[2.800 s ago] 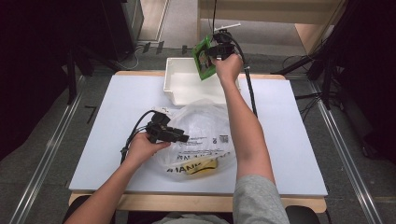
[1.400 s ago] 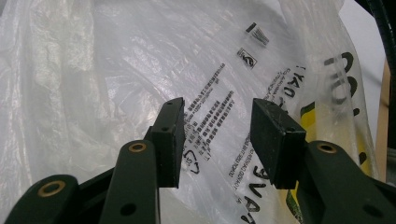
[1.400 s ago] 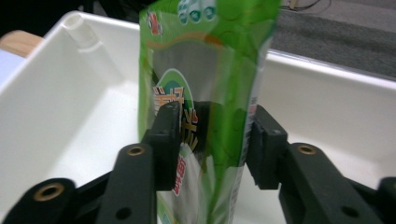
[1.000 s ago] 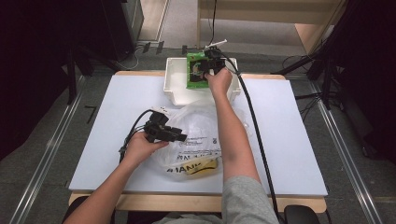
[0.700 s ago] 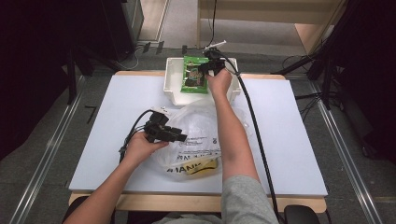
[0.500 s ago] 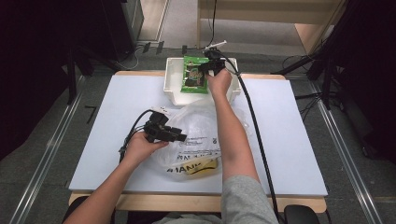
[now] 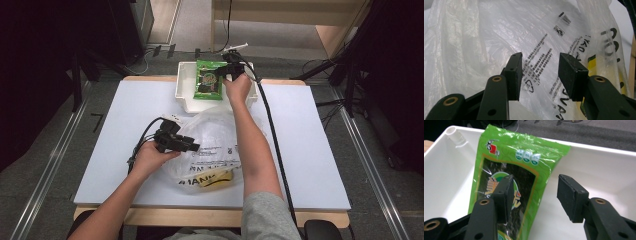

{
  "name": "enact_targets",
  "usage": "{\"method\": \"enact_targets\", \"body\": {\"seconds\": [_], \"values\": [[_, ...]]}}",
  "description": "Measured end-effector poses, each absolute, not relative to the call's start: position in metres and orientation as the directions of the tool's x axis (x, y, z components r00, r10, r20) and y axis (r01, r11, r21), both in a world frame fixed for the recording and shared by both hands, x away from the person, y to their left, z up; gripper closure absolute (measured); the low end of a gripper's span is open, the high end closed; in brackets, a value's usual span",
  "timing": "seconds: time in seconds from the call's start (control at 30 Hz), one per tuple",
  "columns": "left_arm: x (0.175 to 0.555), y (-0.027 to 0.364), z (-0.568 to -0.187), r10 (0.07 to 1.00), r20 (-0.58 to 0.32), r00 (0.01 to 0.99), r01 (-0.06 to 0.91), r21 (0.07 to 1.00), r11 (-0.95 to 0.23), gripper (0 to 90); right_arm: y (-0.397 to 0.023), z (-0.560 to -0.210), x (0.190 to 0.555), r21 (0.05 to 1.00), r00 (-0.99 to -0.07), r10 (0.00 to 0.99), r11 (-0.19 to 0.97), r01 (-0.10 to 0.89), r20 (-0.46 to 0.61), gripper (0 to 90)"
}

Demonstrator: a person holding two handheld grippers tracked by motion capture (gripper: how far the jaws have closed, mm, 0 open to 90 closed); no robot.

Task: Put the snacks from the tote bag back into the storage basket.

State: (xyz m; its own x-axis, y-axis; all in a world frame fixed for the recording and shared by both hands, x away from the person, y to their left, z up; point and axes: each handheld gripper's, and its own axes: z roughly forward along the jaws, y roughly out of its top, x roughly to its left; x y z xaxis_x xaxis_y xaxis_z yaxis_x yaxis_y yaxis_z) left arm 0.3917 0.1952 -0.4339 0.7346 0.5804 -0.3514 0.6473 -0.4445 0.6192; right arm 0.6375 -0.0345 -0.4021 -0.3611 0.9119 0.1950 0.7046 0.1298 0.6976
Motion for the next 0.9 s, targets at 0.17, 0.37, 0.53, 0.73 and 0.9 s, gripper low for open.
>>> {"method": "enact_targets", "body": {"seconds": [0.17, 0.37, 0.53, 0.73, 0.9], "values": [[0.392, 0.195, -0.434, 0.582, -0.347, 0.736, 0.646, 0.619, -0.448, 55.3, -0.039, -0.399, 0.634, 0.701, -0.366, 0.910, 0.130, 0.702, 0.198, 49.4], [0.392, 0.194, -0.434, 0.593, -0.332, 0.734, 0.645, 0.615, -0.454, 54.2, -0.042, -0.394, 0.624, 0.708, -0.368, 0.905, 0.117, 0.697, 0.213, 49.8], [0.391, 0.193, -0.433, 0.598, -0.326, 0.732, 0.646, 0.610, -0.459, 53.2, -0.044, -0.386, 0.616, 0.713, -0.388, 0.898, 0.135, 0.689, 0.205, 49.8], [0.390, 0.194, -0.432, 0.601, -0.328, 0.729, 0.649, 0.610, -0.455, 52.2, -0.048, -0.380, 0.603, 0.722, -0.410, 0.888, 0.143, 0.677, 0.208, 49.8], [0.391, 0.194, -0.431, 0.603, -0.327, 0.728, 0.651, 0.605, -0.458, 51.1, -0.050, -0.380, 0.595, 0.721, -0.428, 0.884, 0.172, 0.671, 0.187, 49.8]]}}
